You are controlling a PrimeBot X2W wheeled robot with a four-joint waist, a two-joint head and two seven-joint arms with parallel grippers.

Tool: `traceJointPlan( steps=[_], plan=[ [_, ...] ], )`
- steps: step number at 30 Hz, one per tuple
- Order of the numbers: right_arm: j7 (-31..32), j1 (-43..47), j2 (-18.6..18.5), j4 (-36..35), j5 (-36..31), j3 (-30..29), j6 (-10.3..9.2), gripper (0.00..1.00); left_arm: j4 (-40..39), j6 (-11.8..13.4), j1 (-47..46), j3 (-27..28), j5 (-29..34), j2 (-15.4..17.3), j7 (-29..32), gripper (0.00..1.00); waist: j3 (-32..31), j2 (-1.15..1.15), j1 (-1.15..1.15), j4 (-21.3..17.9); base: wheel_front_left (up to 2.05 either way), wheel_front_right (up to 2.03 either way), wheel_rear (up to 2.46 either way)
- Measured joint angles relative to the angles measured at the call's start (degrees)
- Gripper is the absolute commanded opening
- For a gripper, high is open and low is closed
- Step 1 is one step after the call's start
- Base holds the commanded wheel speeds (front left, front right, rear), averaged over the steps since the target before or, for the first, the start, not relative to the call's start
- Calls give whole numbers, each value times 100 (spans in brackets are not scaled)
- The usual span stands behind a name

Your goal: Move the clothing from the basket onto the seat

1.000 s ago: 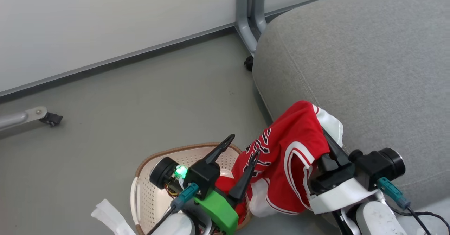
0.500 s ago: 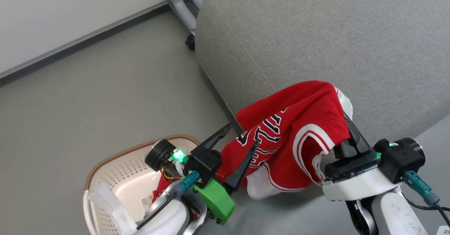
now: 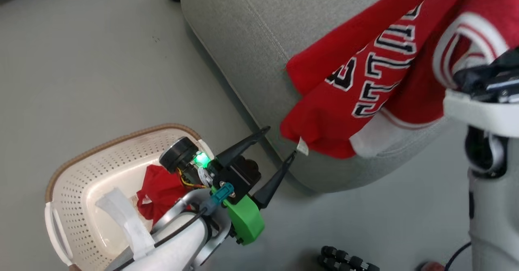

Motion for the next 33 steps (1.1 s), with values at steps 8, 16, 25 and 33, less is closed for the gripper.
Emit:
traceJointPlan(
  steps=[8,16,25,33],
  plan=[
    [-1,-2152,-523,-27,-575,-1150,0,0,-342,-83,-361,-60,133,225,314,100,832,0,1,157,0,0,0],
    [-1,-2957,-1472,446,-917,-2059,0,0,-464,-59,-513,-80,166,199,265,100,1336,0,1,776,0,0,0],
    [-1,-1921,-980,2027,-1023,-2921,0,0,-385,-30,-625,-121,183,135,165,100,1798,0,0,1365,0,0,0],
    [4,-1020,-471,2873,-953,-3062,0,100,-146,199,-676,-59,369,235,-65,100,1873,0,0,1606,0,0,0]
  ],
)
